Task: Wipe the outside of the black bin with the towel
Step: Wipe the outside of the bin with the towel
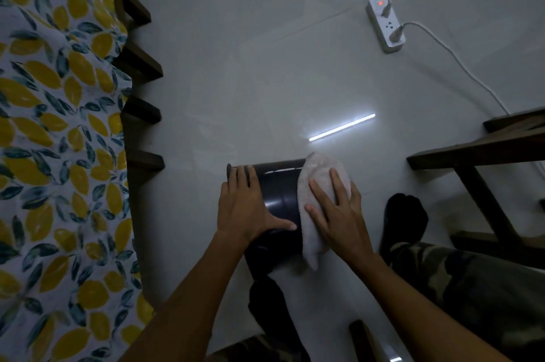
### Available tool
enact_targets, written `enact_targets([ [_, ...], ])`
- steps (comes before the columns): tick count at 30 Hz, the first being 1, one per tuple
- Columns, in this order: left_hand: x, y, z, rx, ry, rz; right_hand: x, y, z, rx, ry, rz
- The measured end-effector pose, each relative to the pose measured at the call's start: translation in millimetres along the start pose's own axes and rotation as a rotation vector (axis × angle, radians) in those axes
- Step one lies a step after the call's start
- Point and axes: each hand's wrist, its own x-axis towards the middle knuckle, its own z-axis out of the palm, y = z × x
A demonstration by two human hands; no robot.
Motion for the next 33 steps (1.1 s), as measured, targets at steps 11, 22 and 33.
enact_targets([
  [11,-30.2,7.7,24.0,-0.052,0.108,0.071,9.7,-39.5,7.1,-0.209,-0.071,-0.493],
  [22,-27.2,6.2,26.8,0.029,0.045,0.050,62.7,-8.1,-14.1,-0.182,-0.139,0.051],
  [33,-37.6,8.1,36.1,-0.027,0.106,0.100,49.2,-59.2,9.6,-0.169,-0.136,-0.413],
])
